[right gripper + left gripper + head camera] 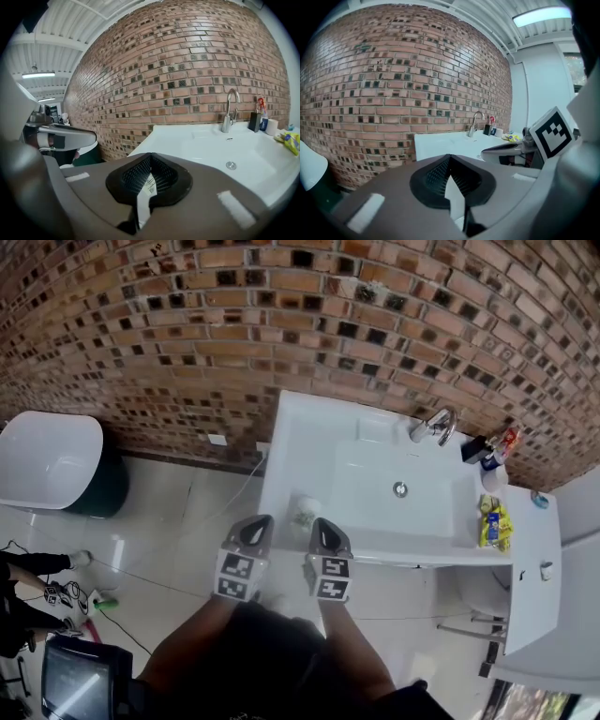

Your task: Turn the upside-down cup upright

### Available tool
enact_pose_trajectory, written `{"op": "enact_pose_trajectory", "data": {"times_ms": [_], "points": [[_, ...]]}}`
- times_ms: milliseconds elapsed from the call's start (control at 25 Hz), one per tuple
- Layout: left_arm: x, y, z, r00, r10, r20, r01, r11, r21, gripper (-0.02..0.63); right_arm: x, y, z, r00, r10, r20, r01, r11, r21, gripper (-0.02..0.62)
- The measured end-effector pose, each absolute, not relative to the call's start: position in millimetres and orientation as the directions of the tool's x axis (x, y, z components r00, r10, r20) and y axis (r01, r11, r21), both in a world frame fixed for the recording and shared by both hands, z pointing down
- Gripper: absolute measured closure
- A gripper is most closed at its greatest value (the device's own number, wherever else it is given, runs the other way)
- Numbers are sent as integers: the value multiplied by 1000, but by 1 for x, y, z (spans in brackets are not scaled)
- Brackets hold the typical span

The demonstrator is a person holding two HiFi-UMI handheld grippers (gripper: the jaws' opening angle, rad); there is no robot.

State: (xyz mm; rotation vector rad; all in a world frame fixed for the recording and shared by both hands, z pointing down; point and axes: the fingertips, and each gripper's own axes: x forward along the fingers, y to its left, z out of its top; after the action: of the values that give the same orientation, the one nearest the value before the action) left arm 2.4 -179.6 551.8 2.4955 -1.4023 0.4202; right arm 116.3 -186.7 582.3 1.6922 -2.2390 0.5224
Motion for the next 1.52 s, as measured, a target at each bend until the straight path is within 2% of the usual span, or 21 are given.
{"op": "enact_pose_trajectory", "data": {"times_ms": [280, 480, 640, 760, 1120, 1520], "points": [[-2, -211, 554, 522, -773, 360, -849, -513, 127, 612, 122, -211, 603, -233, -822, 520, -972, 175, -159, 565], [1, -228, 554, 550, -754, 359, -831, -536, 147, 612, 123, -224, 618, -250, -761, 598, -960, 115, -255, 460], [-6, -242, 555, 552, -754, 356, -831, -534, 157, 612, 129, -231, 632, -255, -710, 656, -933, 3, -359, 357], [-10, -253, 552, 551, -763, 339, -833, -528, 166, 612, 130, -234, 648, -300, -657, 692, -884, -81, -460, 317], [-26, -270, 557, 542, -773, 328, -840, -497, 216, 612, 118, -246, 686, -464, -562, 685, -684, -263, -680, 261], [-38, -280, 567, 539, -768, 346, -842, -488, 229, 612, 123, -261, 699, -482, -501, 719, -711, -256, -655, 250]]}}
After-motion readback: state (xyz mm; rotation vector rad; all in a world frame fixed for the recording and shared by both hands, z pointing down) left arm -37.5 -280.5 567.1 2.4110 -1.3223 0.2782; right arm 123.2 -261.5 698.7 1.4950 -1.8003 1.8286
